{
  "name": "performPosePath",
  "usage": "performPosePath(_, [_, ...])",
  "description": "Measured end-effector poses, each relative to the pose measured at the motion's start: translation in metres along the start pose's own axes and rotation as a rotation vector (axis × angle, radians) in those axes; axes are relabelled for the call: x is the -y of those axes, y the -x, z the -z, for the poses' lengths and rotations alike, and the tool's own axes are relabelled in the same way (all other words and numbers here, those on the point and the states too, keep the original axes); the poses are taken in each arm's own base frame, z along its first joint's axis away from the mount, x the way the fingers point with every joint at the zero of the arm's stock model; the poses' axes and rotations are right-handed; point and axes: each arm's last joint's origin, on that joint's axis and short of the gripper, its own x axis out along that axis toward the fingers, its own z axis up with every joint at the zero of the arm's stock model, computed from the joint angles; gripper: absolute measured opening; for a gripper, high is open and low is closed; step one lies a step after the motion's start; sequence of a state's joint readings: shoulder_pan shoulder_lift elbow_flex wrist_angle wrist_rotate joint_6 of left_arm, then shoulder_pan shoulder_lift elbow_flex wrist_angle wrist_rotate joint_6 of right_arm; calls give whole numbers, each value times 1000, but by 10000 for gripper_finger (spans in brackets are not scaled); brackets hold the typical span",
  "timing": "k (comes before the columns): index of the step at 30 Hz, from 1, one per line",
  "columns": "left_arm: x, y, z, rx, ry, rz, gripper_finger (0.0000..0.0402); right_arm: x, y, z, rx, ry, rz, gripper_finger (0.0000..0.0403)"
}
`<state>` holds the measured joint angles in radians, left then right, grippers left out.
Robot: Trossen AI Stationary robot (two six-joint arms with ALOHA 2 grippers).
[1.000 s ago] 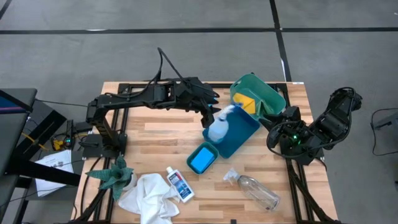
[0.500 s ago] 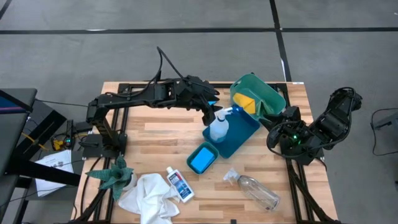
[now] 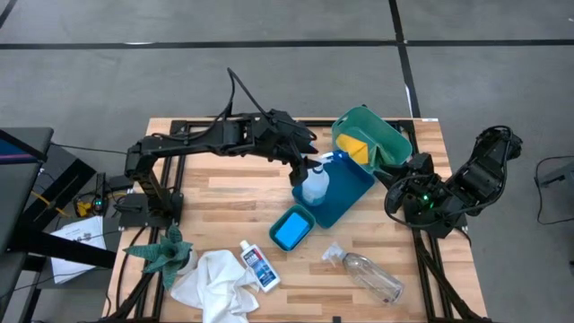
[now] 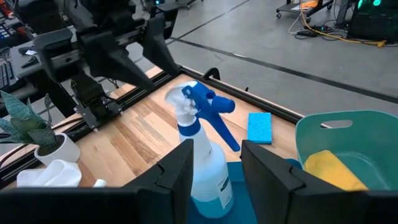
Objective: Pick & Place Kitchen Items
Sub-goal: Put the blue spray bottle into the blue bin
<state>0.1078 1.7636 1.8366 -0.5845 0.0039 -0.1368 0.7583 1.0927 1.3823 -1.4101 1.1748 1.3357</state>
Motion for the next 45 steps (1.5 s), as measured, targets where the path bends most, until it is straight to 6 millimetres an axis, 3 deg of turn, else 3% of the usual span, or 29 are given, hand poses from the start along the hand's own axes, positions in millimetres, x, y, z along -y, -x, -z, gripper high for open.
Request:
performPosePath(7, [-4,-17,6,-22,-4,-41,181,1,0,0,-1,6,2,127])
performPosePath(14, [-6,-21,7,-27,-21,-63,166,0,0,0,-4,3,2,127])
performPosePath(23, [-7,-20,10,-59,-27,-72,20,1,0,0,-8,9,4,127])
performPosePath(45, [-2,-12,11,-89,-61,-40,20,2,0,1,-9,-4,10,127])
